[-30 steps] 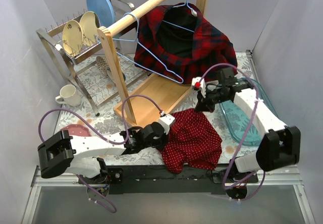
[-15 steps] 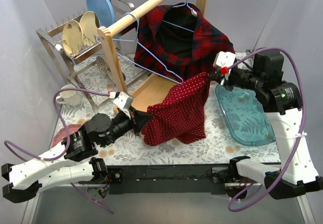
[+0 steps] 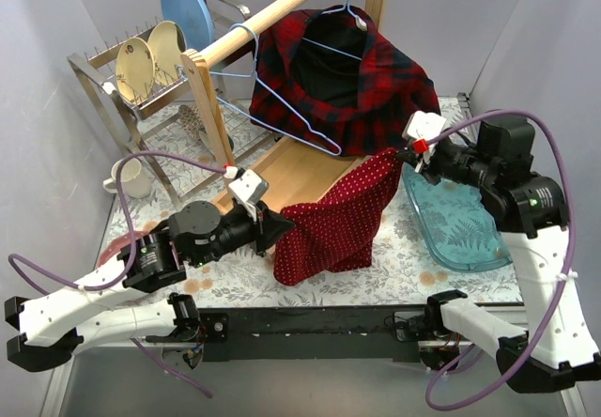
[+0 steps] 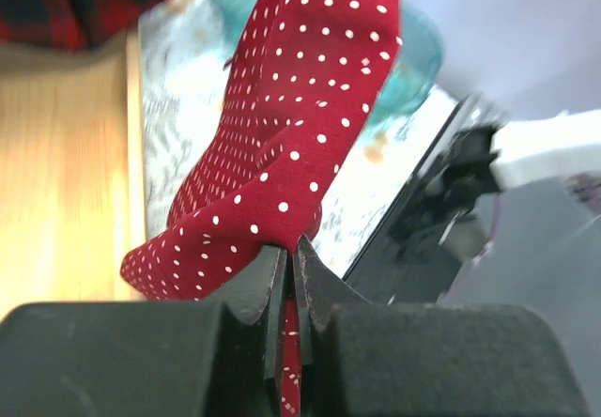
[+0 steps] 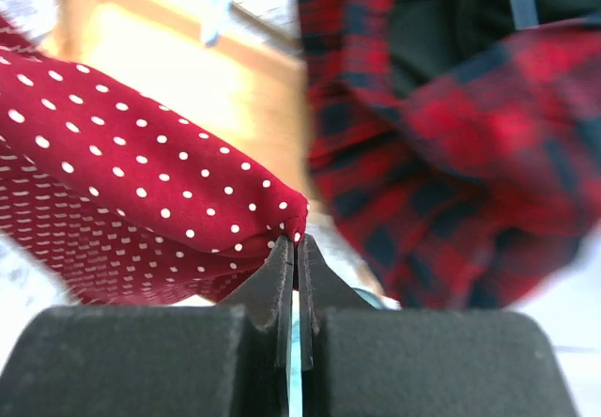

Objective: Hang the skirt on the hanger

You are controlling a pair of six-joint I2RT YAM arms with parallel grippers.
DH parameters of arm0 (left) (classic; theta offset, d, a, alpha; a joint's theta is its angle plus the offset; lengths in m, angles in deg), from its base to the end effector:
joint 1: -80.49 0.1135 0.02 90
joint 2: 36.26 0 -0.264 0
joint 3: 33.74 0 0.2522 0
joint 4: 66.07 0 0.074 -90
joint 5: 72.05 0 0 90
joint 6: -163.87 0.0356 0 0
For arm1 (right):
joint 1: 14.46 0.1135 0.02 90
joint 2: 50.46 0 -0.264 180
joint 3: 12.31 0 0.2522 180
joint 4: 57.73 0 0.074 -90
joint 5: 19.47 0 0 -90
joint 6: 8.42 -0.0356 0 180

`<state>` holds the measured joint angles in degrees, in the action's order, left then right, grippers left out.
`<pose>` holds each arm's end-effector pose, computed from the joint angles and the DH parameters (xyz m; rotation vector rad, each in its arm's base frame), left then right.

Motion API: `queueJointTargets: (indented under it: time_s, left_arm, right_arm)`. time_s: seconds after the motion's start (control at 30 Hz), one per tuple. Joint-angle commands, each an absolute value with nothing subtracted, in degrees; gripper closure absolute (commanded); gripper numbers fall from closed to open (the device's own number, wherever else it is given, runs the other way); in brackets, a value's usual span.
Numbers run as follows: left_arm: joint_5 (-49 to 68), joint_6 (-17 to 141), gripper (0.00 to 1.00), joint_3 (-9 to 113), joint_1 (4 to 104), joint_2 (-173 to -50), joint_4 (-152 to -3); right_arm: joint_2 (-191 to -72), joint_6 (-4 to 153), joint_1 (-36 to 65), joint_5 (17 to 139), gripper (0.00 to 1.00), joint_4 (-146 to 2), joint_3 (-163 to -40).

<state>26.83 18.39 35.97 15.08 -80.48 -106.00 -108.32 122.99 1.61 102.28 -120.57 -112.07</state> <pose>0.0733 -0.1470 0.3789 0.0541 2.0397 -1.2953 0.1530 0.0636 0.4682 -1.2077 1.4490 0.2343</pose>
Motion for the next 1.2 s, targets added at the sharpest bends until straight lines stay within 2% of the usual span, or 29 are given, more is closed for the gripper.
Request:
queueJointTargets:
  time_s: [0.0,0.27,0.4,0.53,0.63,0.73,0.77,0.83,0.9,0.93,1.0,1.03,1.1,1.17]
  left_arm:
    - [27.35,20.17,1.0,37.0,15.27,-80.03,-104.1]
    - [27.88,14.99,1.0,28.89,15.27,-78.19,-100.57]
    - [28.67,12.62,1.0,24.95,15.27,-75.37,-96.82]
    - [29.63,12.79,1.0,23.79,15.27,-79.49,-90.91]
    - [32.0,14.1,1.0,27.04,15.27,-84.06,-90.64]
    - [33.15,13.59,1.0,26.17,15.36,-84.34,-92.48]
    - [32.63,12.54,1.0,25.03,15.36,-83.46,-93.44]
    - [26.96,9.03,1.0,20.03,15.36,-82.32,-95.21]
    - [22.28,1.74,0.87,13.55,15.36,-81.43,-94.95]
    - [17.73,-0.37,0.59,11.86,15.36,-81.52,-94.6]
    - [14.18,-6.71,0.38,9.22,15.36,-80.82,-94.24]
    - [13.47,-8.11,0.2,7.9,15.36,-80.21,-94.5]
    - [13.2,-9.62,0.02,7.88,15.36,-76.79,-95.56]
    - [14.77,-9.45,0.02,9.81,15.36,-73.11,-97.13]
  right_arm:
    - [-105.57,118.06,1.27,94.79,0.99,-110.79,-111.51]
    - [-107.68,118.84,1.27,98.47,0.99,-112.8,-109.48]
    - [-103.9,117.97,1.27,94.36,0.99,-107.11,-110.01]
    - [-107.4,115.34,1.27,91.44,0.99,-107.17,-115.88]
    - [-108.47,114.72,1.36,96.26,0.99,-109.63,-118.36]
    - [-106.71,125.57,1.27,108.2,0.99,-117.87,-117.75]
    - [-106.18,134.4,1.27,114.5,0.99,-127.82,-116.87]
    - [-103.73,140.62,1.27,118.06,0.99,-134.13,-109.72]
    - [-100.84,146.49,1.36,121.49,0.99,-138.45,-102.75]
    - [-100.03,148.1,1.44,122.46,0.99,-139.34,-94.97]
    - [-98.28,151.96,2.06,123.88,0.99,-140.22,-88.07]
    - [-97.92,152.59,2.5,123.88,0.99,-139.7,-83.08]
    - [-97.92,155.3,4.08,123.88,0.99,-139.43,-79.61]
    - [-98.53,156.02,6.26,124.49,0.99,-139.52,-77.24]
